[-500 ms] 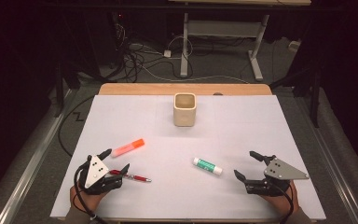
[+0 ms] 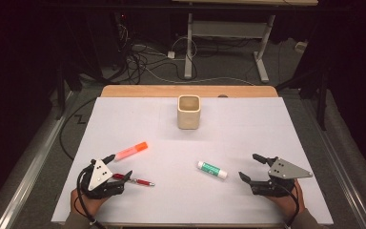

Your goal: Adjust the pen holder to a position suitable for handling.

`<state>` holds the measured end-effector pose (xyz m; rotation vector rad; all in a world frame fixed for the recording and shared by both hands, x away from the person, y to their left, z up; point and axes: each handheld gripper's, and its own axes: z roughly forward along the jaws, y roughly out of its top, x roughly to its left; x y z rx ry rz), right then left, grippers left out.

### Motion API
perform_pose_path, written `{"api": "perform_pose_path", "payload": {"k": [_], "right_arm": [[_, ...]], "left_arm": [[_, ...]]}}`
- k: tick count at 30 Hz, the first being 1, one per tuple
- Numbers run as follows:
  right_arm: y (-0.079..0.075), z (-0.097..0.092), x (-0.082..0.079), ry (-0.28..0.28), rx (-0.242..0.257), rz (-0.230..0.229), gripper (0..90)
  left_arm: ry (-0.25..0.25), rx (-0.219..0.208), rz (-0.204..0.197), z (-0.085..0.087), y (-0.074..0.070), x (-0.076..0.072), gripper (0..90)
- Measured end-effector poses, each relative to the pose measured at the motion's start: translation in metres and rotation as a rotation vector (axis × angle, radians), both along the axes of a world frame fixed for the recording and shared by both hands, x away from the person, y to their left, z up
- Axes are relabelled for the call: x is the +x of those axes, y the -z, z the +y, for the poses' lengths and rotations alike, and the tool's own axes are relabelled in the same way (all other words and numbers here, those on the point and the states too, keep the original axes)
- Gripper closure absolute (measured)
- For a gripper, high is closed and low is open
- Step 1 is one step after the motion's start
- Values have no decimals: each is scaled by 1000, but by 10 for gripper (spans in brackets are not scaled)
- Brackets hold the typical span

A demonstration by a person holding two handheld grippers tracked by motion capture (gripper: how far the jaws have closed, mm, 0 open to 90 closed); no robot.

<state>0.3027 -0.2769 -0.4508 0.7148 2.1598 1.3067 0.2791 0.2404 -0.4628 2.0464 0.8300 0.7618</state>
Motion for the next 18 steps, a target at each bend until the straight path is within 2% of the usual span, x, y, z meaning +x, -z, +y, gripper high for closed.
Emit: {"api": "perform_pose_path", "payload": {"k": [5,10,18], "right_arm": [[-4,1,3,-24,2,0,253],[-7,5,10,-36,-5,-1,268],[-18,9,29,-69,-19,3,276]], "left_arm": [[19,5,16,3,0,-2,216],[14,-3,9,5,-2,-5,216],[13,8,26,5,1,-3,216]]}}
